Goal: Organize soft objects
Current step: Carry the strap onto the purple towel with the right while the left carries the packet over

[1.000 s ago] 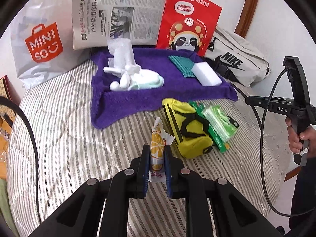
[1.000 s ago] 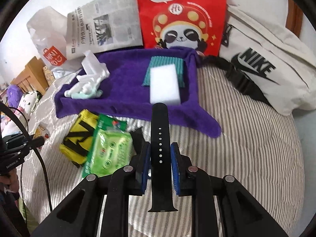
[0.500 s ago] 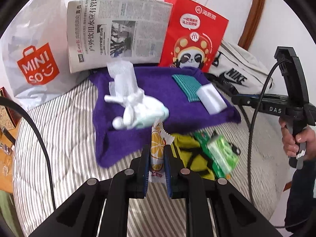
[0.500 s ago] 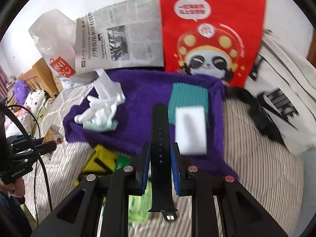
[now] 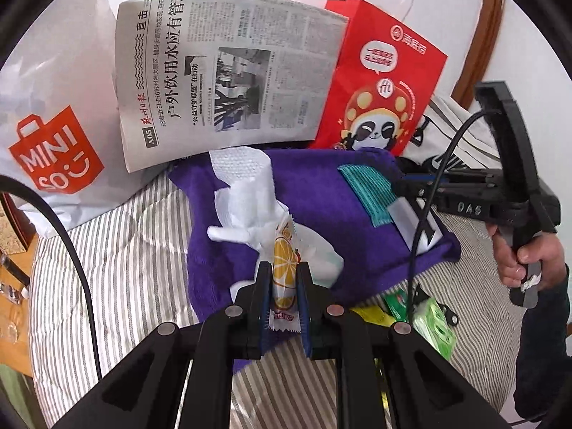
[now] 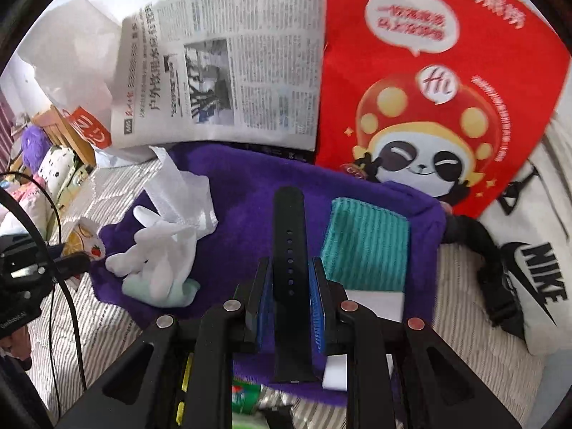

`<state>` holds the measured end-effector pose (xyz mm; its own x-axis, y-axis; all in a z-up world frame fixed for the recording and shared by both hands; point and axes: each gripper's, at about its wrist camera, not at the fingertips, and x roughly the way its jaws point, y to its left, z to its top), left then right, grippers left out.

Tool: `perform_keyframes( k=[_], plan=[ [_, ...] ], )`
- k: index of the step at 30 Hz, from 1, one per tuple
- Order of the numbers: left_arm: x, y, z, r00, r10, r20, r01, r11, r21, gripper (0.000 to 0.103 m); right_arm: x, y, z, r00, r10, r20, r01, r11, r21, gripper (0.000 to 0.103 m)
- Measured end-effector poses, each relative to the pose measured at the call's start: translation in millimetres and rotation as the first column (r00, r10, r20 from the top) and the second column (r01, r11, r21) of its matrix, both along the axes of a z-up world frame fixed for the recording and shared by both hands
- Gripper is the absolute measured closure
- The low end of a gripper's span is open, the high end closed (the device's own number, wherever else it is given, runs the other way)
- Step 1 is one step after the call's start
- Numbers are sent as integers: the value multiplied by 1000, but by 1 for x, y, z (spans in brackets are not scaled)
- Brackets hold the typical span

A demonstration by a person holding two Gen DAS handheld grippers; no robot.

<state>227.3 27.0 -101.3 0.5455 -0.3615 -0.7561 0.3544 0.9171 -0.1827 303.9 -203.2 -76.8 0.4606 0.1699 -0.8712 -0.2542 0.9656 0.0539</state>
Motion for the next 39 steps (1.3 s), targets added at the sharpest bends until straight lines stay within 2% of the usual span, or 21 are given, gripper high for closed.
perform_keyframes(
  k=[11,22,23,28,34,39],
  plan=[
    [18,17,-17,999,32,-17,-32,999,-43,89,14,13,-54,995,17,-103,-22,998,-52,83],
    [24,14,-21,999,16,-28,-17,999,-38,89,17,15,-77,993,18,-120,-26,998,-62,82],
    [24,13,-21,999,13,-30,-14,999,-35,89,17,15,-77,993,19,-116,-27,998,-61,80],
    [20,11,-23,999,17,-39,-18,999,-30,89,13,14,-73,994,35,-104,-36,999,-9,57],
    [13,6,-18,999,25,-48,-26,999,-22,89,-1,8,-46,999,17,-49,-16,1000,19,56],
    [17,-8,-14,999,36,-40,-37,999,-37,89,-25,-10,-28,1000,-22,-10,22,1000,-3,56]
  ],
)
